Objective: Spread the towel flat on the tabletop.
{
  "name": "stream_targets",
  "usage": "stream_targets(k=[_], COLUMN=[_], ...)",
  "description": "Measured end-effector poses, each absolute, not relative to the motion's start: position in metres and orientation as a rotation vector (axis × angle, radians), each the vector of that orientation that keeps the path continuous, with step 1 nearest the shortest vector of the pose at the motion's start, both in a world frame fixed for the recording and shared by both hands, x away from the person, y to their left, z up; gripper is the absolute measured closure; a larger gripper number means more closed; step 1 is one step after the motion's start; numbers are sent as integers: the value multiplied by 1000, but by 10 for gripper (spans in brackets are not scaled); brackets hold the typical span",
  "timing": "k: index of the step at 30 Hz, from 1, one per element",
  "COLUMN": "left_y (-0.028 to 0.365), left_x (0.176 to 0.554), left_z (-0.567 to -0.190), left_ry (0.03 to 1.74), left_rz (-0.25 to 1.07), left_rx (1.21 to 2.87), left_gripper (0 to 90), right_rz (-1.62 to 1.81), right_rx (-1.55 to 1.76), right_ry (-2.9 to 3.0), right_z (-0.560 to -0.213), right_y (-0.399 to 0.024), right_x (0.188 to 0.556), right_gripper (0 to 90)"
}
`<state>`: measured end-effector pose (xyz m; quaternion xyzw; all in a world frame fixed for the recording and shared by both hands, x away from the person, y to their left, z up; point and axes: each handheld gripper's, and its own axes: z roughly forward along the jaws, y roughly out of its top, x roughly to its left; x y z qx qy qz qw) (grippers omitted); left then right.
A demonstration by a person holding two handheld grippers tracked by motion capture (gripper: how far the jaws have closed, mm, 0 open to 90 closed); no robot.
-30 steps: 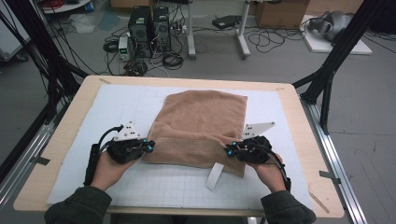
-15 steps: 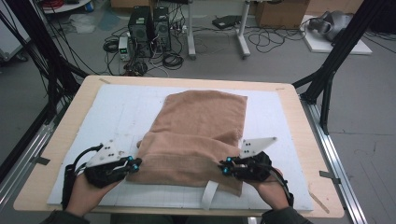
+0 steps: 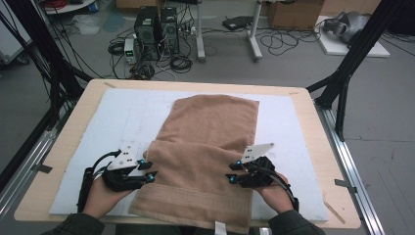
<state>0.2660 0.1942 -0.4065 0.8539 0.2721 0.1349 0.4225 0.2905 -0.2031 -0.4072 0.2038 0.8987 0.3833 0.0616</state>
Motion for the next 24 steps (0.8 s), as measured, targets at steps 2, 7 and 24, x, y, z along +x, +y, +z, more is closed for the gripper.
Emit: stream_targets(k=[2, 7, 24], left_y=[189, 181, 188], left_x=[275, 287, 261], left_z=[-416, -438, -438], left_ry=[692, 715, 709], left_rz=[336, 286, 288], left_rx=[2175, 2203, 2168], left_gripper=[619, 620, 858], right_rz=[1129, 1103, 1148], right_rx=[614, 628, 619], right_ry=[2732, 2751, 2713], right_z=[-416, -432, -429], right_y=[-201, -199, -201], right_x=[295, 303, 284], right_gripper=[618, 632, 856])
